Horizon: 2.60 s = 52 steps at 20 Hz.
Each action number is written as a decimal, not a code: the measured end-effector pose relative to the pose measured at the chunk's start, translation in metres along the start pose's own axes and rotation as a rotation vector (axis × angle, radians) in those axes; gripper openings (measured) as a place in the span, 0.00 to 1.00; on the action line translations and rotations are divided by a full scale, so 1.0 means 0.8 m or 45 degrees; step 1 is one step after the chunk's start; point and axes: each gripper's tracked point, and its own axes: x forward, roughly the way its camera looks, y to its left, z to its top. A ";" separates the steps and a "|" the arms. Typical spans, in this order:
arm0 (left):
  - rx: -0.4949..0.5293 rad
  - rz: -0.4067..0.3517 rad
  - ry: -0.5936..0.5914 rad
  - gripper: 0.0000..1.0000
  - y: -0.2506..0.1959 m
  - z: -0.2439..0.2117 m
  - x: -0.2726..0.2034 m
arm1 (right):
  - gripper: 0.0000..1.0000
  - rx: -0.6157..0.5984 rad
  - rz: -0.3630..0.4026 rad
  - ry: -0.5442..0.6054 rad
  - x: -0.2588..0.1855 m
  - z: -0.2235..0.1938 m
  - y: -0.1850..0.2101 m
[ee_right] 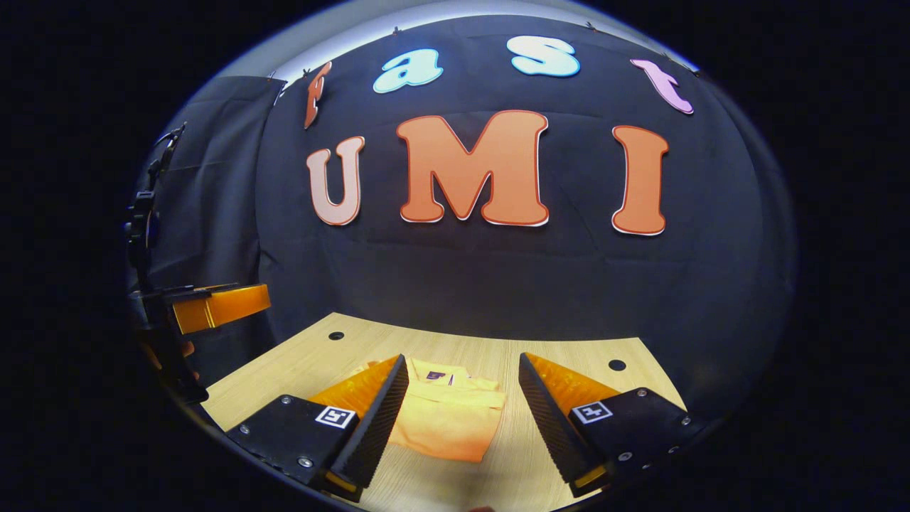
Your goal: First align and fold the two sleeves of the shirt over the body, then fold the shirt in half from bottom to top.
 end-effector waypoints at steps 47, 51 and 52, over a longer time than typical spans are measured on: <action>0.155 -0.058 -0.125 0.97 -0.021 -0.031 -0.091 | 0.97 -0.001 0.020 -0.153 -0.072 0.003 0.039; 0.160 -0.093 -0.125 0.97 -0.022 -0.033 -0.091 | 0.97 0.047 -0.028 -0.159 -0.075 0.005 0.039; 0.157 -0.096 -0.128 0.97 -0.024 -0.033 -0.090 | 0.97 0.048 -0.044 -0.159 -0.074 0.005 0.035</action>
